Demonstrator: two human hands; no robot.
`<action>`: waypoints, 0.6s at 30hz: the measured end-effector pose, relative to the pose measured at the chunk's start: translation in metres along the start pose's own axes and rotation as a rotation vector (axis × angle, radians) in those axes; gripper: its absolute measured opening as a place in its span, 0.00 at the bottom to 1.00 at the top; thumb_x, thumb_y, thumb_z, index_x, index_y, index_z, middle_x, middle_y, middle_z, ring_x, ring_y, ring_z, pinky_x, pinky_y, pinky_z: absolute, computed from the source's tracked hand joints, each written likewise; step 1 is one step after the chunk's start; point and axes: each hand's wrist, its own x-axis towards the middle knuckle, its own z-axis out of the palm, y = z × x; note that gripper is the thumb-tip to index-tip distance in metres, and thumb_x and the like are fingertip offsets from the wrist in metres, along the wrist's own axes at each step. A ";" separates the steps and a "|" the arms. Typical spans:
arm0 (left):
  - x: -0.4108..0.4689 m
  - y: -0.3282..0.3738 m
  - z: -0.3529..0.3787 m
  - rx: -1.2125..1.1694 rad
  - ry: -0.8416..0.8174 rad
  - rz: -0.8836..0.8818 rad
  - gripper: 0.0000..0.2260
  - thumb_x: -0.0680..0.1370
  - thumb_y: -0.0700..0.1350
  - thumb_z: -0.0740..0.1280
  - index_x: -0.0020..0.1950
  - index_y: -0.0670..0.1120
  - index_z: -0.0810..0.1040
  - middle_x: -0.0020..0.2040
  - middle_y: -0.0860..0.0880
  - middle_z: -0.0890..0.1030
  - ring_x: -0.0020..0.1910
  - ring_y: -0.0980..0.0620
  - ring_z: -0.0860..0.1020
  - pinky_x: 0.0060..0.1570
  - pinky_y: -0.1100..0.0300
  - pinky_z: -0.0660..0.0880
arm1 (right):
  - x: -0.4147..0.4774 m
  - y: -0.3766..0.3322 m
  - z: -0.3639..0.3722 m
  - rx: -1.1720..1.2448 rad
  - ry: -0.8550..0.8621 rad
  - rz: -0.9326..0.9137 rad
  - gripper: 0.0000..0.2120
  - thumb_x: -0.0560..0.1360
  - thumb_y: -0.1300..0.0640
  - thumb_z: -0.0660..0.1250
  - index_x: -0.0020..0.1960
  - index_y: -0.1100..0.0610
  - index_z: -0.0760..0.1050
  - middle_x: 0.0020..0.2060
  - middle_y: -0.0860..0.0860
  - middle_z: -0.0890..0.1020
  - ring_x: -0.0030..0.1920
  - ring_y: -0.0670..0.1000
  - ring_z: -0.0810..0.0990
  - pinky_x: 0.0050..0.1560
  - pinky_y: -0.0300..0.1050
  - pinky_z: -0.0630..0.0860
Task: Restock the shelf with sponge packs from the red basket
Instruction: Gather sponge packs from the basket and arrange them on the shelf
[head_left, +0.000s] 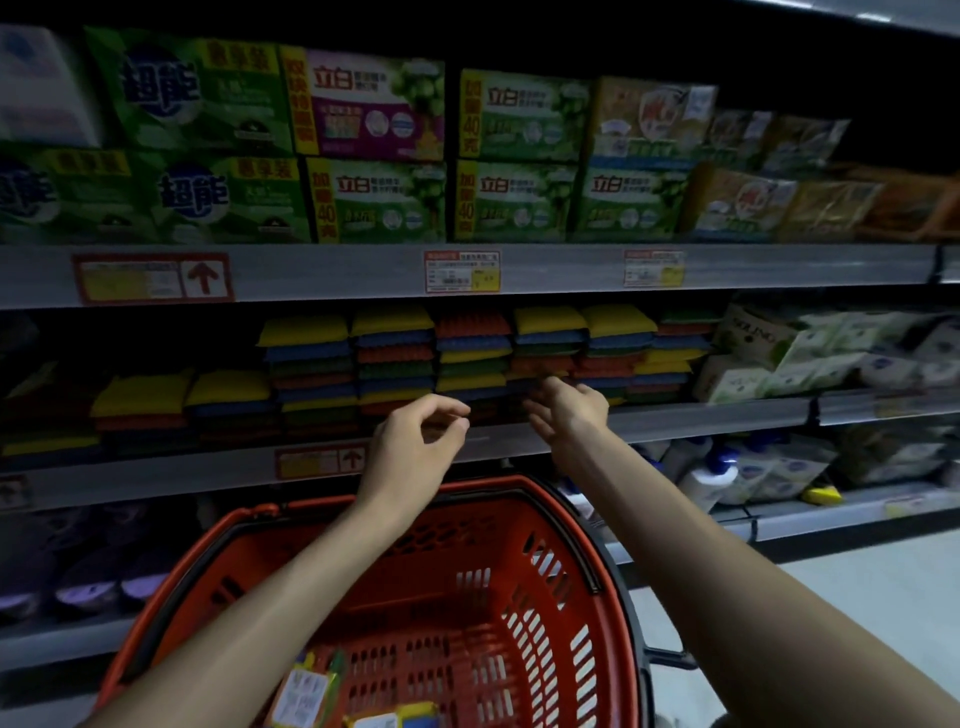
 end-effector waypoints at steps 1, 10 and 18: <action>0.000 0.000 0.000 -0.004 0.000 -0.001 0.05 0.82 0.47 0.68 0.54 0.53 0.83 0.49 0.60 0.82 0.48 0.65 0.78 0.46 0.68 0.74 | 0.000 0.000 0.001 0.004 0.009 0.007 0.31 0.82 0.63 0.65 0.81 0.63 0.56 0.60 0.64 0.81 0.53 0.58 0.85 0.32 0.38 0.80; -0.010 0.009 0.009 -0.012 -0.023 0.039 0.05 0.81 0.48 0.69 0.54 0.55 0.83 0.47 0.59 0.83 0.48 0.65 0.79 0.48 0.67 0.76 | 0.005 -0.002 -0.013 -0.002 -0.006 0.038 0.20 0.81 0.61 0.68 0.71 0.65 0.70 0.46 0.59 0.84 0.54 0.59 0.86 0.41 0.42 0.80; -0.018 0.020 0.031 0.085 -0.074 0.088 0.08 0.80 0.49 0.70 0.59 0.55 0.81 0.50 0.58 0.82 0.51 0.60 0.79 0.52 0.60 0.77 | 0.019 -0.020 -0.051 0.023 0.060 0.003 0.16 0.82 0.60 0.67 0.67 0.67 0.76 0.48 0.60 0.85 0.58 0.62 0.85 0.34 0.39 0.77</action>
